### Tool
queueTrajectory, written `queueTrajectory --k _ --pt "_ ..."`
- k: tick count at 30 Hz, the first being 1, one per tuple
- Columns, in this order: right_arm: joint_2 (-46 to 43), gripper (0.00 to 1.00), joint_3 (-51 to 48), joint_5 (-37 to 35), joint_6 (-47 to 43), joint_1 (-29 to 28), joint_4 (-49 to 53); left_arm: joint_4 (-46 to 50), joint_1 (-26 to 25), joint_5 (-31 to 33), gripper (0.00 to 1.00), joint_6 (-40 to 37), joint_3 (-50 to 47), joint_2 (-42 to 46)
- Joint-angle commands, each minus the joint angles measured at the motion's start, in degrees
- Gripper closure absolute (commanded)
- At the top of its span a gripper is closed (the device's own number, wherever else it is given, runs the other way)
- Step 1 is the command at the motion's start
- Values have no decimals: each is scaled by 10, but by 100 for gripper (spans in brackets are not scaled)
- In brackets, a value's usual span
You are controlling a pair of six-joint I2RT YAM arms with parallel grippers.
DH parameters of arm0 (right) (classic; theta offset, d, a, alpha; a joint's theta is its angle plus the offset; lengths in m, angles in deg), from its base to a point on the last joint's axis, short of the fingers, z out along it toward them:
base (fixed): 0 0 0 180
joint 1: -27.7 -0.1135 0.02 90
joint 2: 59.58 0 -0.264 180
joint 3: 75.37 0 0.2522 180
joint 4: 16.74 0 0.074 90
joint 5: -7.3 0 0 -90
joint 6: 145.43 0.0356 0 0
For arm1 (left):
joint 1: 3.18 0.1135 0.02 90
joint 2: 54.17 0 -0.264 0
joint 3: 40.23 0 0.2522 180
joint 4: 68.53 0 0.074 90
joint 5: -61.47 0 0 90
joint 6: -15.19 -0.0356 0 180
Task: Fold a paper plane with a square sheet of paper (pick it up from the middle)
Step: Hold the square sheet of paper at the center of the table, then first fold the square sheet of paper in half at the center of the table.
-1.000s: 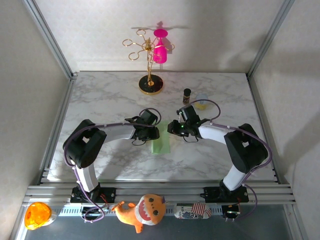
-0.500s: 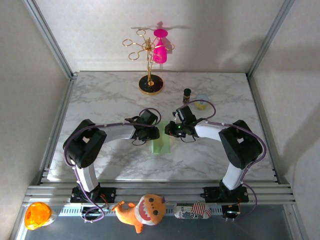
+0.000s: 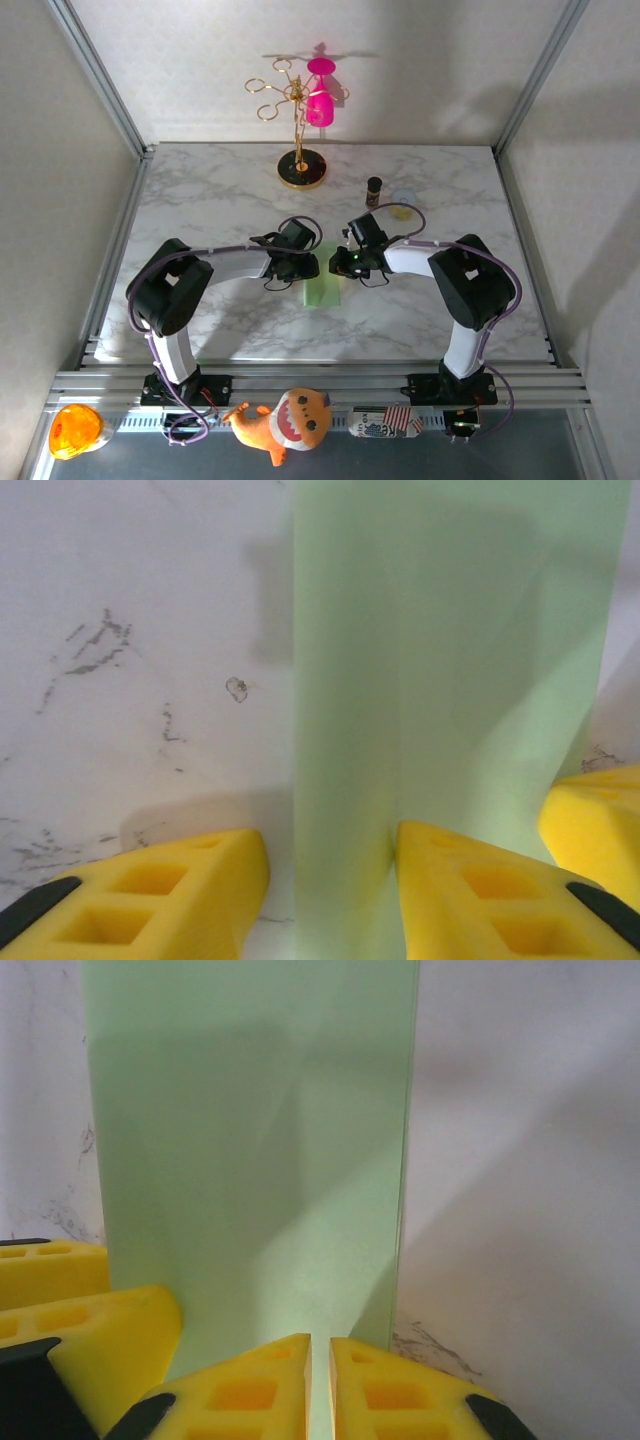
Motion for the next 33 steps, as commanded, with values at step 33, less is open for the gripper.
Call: queueTrajectory --k 33 --pt "94 94 -14 -124 -26 -6 132 3 1 -108 86 24 70 -3"
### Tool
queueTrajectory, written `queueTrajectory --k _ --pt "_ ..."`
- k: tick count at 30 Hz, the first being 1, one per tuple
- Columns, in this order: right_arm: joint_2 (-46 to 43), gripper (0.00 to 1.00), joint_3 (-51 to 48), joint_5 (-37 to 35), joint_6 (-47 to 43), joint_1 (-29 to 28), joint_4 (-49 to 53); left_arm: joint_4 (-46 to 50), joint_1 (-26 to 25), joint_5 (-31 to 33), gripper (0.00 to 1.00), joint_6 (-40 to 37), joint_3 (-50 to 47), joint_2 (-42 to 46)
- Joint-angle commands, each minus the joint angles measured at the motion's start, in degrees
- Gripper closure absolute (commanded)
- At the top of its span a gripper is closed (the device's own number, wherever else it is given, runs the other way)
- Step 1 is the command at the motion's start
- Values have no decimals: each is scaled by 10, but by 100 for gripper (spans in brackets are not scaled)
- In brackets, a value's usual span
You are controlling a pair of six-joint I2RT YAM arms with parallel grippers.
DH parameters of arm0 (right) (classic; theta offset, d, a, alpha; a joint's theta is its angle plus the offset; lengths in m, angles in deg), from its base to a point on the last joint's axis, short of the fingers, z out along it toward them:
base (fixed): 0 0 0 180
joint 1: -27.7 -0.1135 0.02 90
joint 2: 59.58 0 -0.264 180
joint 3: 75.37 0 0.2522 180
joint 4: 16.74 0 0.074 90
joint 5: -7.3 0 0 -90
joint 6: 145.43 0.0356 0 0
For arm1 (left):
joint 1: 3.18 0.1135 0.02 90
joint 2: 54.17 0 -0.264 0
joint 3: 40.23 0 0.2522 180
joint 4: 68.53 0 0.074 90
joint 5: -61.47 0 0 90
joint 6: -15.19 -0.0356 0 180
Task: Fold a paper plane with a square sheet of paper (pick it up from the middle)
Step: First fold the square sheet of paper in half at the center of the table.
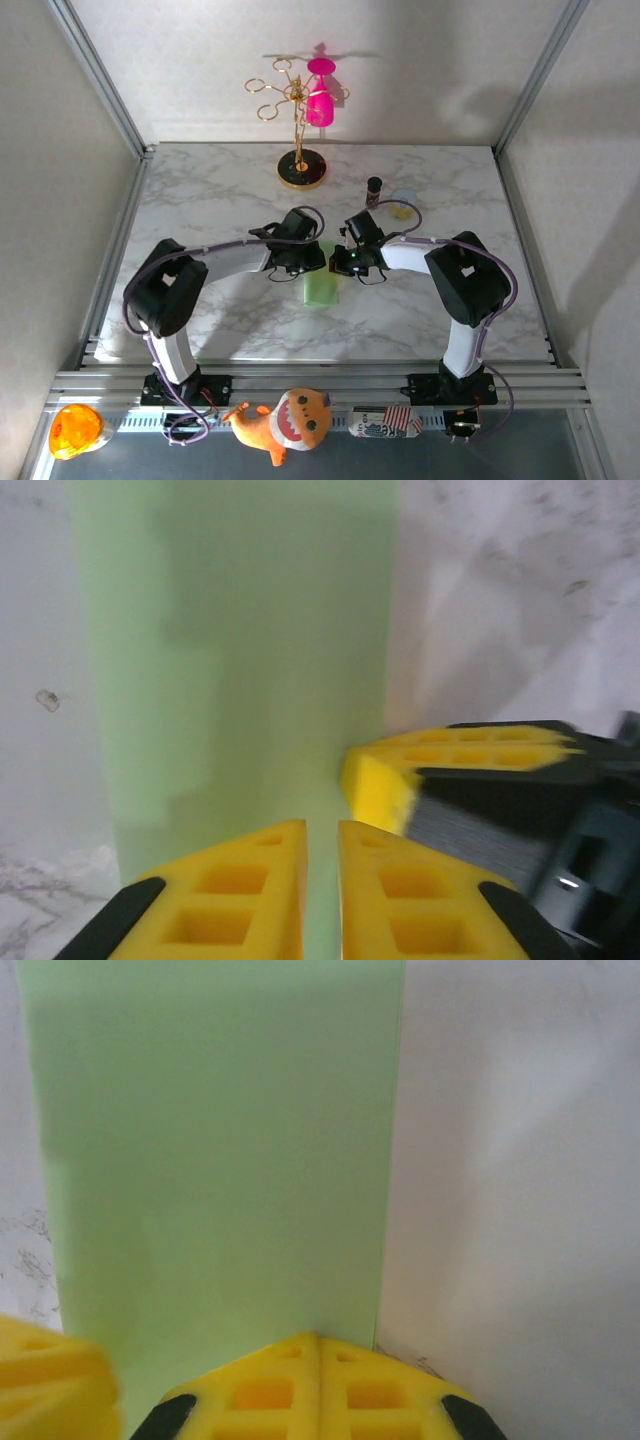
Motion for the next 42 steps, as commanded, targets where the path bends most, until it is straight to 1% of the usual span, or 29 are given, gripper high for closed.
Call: queueTrajectory --k 1,8,17,21,23,25,29,32,36,42 --pt "70 94 -39 -108 -8 -4 107 3 -2 -18 86 -9 28 -18" --pt "72 94 -41 -118 -17 -6 121 22 2 -24 90 -23 62 -61" --pt "77 94 -49 -123 -15 -5 123 26 10 -16 97 -35 43 -77" --pt "80 95 -49 -131 -14 -5 128 17 23 -26 97 -45 23 -75" --pt "83 94 -51 -141 -14 -7 133 13 34 -37 97 -58 12 -75" --pt "87 95 -56 -159 -18 -9 144 -2 48 -70 95 -78 -2 -76" --pt "97 95 -73 -195 -21 -10 157 -10 80 -99 92 -112 -33 -74" --pt "100 95 -83 -202 -19 -9 157 -16 104 -121 90 -138 -56 -65" --pt "103 95 -89 -210 -17 -9 155 -18 141 -130 90 -166 -92 -41" --pt "102 95 -86 -213 -16 -9 155 -9 184 -117 90 -174 -118 10"
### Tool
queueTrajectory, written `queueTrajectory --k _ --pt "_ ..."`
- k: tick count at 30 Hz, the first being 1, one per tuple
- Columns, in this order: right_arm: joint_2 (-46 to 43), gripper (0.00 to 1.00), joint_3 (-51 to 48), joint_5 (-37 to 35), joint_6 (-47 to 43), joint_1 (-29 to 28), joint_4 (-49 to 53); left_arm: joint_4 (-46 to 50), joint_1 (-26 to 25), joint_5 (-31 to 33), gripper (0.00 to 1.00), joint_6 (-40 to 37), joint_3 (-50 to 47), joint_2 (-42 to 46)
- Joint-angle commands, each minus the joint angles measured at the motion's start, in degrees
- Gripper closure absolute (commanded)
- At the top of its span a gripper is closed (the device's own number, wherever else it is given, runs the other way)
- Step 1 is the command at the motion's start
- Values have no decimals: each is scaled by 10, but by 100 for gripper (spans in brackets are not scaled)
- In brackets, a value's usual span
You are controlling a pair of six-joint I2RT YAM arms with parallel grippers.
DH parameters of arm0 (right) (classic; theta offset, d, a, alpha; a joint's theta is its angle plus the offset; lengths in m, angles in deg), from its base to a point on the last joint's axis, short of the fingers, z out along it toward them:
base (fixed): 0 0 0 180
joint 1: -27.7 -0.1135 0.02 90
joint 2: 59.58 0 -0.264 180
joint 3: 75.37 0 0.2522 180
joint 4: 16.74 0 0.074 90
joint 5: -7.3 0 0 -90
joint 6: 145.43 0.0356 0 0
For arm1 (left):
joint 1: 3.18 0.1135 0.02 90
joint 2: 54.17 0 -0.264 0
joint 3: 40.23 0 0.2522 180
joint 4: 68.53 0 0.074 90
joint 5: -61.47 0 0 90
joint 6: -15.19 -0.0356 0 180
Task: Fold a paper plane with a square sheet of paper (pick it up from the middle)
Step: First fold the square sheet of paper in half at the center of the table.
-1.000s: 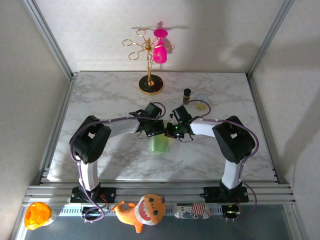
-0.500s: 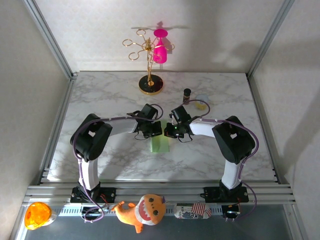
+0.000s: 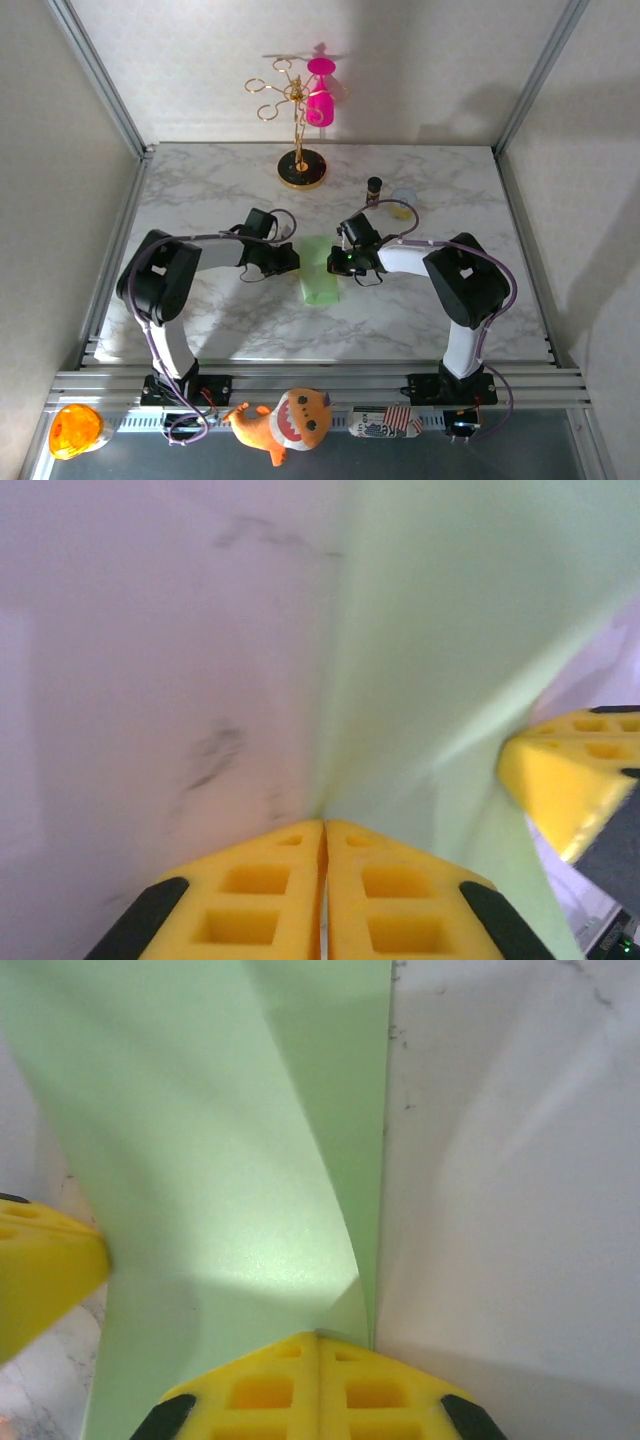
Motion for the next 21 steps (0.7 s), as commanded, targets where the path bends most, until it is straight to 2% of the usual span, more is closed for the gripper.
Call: queueTrajectory --k 1,5,8,13,16,21 --pt "98 95 -73 -163 -9 7 171 64 28 60 90 -21 -19 31" --pt "93 95 -71 -158 -7 7 171 15 20 18 90 27 -31 76" --pt "90 95 -71 -153 -1 7 167 -32 -10 11 90 74 -42 92" --pt "92 95 -72 -146 6 7 163 -88 -68 11 90 144 -35 58" --pt "93 95 -71 -147 7 6 162 -84 -90 15 91 151 -16 24" --pt "92 95 -72 -147 9 7 161 -59 -94 35 92 141 -14 0"
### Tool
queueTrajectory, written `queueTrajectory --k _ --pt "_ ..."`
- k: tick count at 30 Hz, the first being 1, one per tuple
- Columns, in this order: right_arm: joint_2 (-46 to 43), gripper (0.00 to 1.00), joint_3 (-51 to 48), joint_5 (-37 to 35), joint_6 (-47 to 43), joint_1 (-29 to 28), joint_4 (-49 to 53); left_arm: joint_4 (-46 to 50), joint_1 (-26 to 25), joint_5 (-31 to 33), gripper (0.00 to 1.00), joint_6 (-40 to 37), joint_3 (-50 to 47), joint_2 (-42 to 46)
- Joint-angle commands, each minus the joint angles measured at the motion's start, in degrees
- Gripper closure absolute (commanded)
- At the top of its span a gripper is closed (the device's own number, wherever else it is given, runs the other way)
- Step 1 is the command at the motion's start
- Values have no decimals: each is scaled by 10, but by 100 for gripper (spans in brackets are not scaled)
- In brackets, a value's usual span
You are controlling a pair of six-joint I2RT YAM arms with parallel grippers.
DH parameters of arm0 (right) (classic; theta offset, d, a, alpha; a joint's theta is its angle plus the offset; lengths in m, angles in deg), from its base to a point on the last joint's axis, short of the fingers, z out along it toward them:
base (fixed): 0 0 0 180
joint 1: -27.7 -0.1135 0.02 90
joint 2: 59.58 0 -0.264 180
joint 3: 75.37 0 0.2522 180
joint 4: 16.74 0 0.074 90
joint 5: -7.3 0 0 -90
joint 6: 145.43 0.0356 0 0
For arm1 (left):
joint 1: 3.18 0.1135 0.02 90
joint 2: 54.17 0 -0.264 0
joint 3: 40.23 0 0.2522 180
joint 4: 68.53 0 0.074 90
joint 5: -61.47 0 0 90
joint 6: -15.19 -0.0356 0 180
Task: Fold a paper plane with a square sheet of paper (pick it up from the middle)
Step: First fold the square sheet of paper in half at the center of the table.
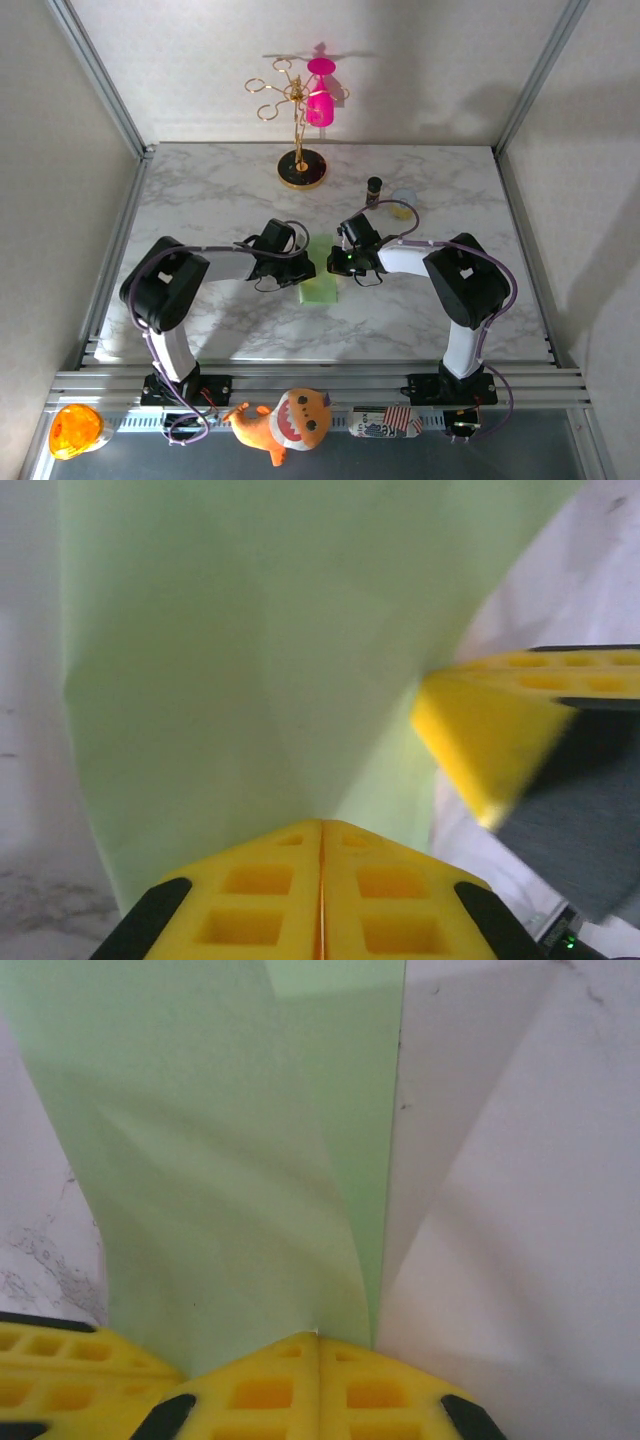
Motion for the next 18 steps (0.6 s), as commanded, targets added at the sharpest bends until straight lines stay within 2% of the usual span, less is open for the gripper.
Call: queueTrajectory --k 1,10,18 --pt "94 95 -70 -147 0 7 165 16 1 16 92 3 9 -7" --pt "98 95 -70 -150 0 7 165 54 8 32 92 -25 -31 14" --pt "98 95 -68 -156 0 7 167 99 27 38 91 -53 -55 85"
